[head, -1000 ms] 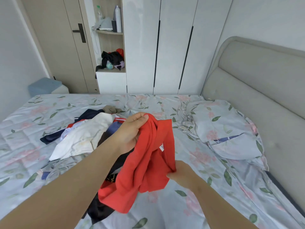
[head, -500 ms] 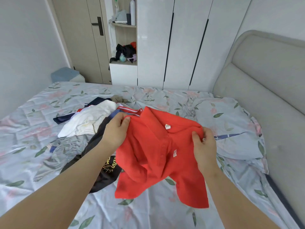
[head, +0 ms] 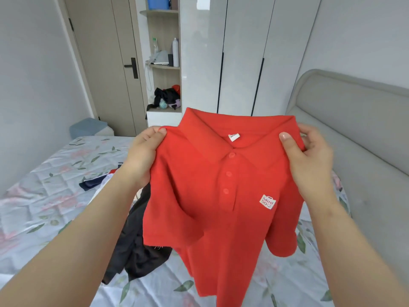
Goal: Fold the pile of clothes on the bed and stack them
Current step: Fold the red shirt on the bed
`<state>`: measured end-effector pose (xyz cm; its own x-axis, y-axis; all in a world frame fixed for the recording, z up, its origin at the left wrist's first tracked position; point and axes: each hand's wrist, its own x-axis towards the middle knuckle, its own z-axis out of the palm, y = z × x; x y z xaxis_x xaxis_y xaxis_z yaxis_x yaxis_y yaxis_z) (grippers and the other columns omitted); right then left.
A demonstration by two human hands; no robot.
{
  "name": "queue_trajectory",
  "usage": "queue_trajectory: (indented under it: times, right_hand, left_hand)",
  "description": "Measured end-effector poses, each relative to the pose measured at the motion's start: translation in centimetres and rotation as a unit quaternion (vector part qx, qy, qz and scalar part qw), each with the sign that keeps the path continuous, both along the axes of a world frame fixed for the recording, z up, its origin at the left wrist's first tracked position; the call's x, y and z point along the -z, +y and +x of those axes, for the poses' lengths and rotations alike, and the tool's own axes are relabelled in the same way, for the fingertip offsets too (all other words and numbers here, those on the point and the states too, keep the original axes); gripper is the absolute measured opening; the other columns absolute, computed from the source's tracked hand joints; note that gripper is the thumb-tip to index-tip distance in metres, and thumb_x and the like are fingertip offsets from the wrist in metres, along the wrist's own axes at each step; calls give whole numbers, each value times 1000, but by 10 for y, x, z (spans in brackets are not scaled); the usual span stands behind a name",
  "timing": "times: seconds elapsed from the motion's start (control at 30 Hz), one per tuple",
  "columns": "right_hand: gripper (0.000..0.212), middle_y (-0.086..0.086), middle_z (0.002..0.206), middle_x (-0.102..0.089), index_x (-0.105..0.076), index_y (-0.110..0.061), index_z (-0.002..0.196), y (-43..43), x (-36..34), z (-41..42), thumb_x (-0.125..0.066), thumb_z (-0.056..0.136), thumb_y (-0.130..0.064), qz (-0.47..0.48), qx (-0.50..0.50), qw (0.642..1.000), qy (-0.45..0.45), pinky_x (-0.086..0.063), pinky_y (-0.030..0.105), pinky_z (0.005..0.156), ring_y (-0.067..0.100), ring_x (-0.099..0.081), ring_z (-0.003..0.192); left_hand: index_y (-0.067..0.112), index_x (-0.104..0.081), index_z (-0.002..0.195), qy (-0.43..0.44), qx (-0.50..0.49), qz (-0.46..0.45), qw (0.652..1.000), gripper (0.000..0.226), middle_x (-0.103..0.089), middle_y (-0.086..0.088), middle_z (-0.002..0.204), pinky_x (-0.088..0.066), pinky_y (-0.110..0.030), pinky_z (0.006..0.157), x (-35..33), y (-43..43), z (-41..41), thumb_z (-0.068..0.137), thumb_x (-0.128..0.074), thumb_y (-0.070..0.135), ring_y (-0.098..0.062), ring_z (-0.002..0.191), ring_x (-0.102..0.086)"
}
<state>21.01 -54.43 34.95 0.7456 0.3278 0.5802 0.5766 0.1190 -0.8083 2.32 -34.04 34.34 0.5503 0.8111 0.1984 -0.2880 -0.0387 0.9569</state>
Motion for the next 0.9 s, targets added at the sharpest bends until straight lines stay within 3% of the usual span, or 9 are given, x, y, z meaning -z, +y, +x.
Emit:
queue_trajectory:
  times: [0.13,0.23,0.33,0.37,0.4,0.5,0.57,0.7,0.9]
  right_hand:
    - [21,-2,79,-60,-67,-17,102,-11,17,10,-73,82,-22,-295,38,954,-36,-37,7,62,13,-56,75]
    - [28,4,86,-63,-67,-14,108,-19,45,12,-74,80,-16,-393,2,920,6,-42,22,71,18,-59,85]
    - [12,3,95,-71,-70,-16,92,-24,79,15,-70,80,-12,-479,-1,878,-18,-47,30,84,20,-64,96]
    - [8,1,94,-71,-69,-19,89,-25,89,15,-68,82,-15,-494,25,869,-22,-48,32,83,21,-64,96]
    - [5,1,90,-71,-67,-21,87,-27,98,14,-65,84,-18,-492,51,869,-14,-48,32,80,22,-64,93]
    - [13,6,73,-60,-53,-21,80,-29,109,11,-55,92,-19,-385,66,920,43,-41,31,62,26,-58,70]
    - [15,7,71,-55,-47,-19,81,-28,102,7,-49,97,-17,-270,33,956,109,-47,28,51,19,-56,51]
    - [21,2,73,-52,-45,-28,83,-26,74,-2,-42,101,-17,-92,-2,984,152,-55,27,49,9,-58,44]
    - [24,-23,74,-61,-47,-43,85,-28,29,-26,-43,99,-25,51,78,996,15,-55,44,77,20,-65,67]
  left_hand:
    - [11,-59,80,258,-44,232,937,22,-53,1,72,-37,-25,63,30,22,-5,98,-49,19,-14,68,-47]
    - [9,-62,89,344,-64,304,886,19,-59,-5,84,-35,-31,70,61,27,-11,97,-49,20,-22,83,-53]
    - [17,-70,97,483,-90,371,788,20,-58,-14,94,-39,-34,80,92,28,-16,94,-53,26,-33,100,-53]
    - [17,-71,98,503,-89,359,781,20,-57,-14,93,-41,-34,80,98,23,-15,94,-54,26,-34,101,-54]
    - [15,-71,97,500,-87,330,796,19,-58,-14,89,-44,-31,75,101,19,-14,94,-54,24,-32,95,-59]
    - [13,-61,86,353,-55,56,932,17,-58,-6,81,-50,-19,44,96,-1,-10,98,-49,16,-13,52,-66]
    - [15,-54,87,219,-4,-116,969,19,-56,-6,96,-57,-26,47,86,-11,-7,101,-42,17,-13,61,-69]
    - [15,-51,90,83,31,-143,986,19,-56,-9,107,-60,-41,62,57,-22,-7,103,-37,21,-26,87,-66]
    - [21,-52,87,-27,14,-61,998,21,-67,0,94,-52,-47,83,18,-37,-21,102,-37,22,-17,80,-71]
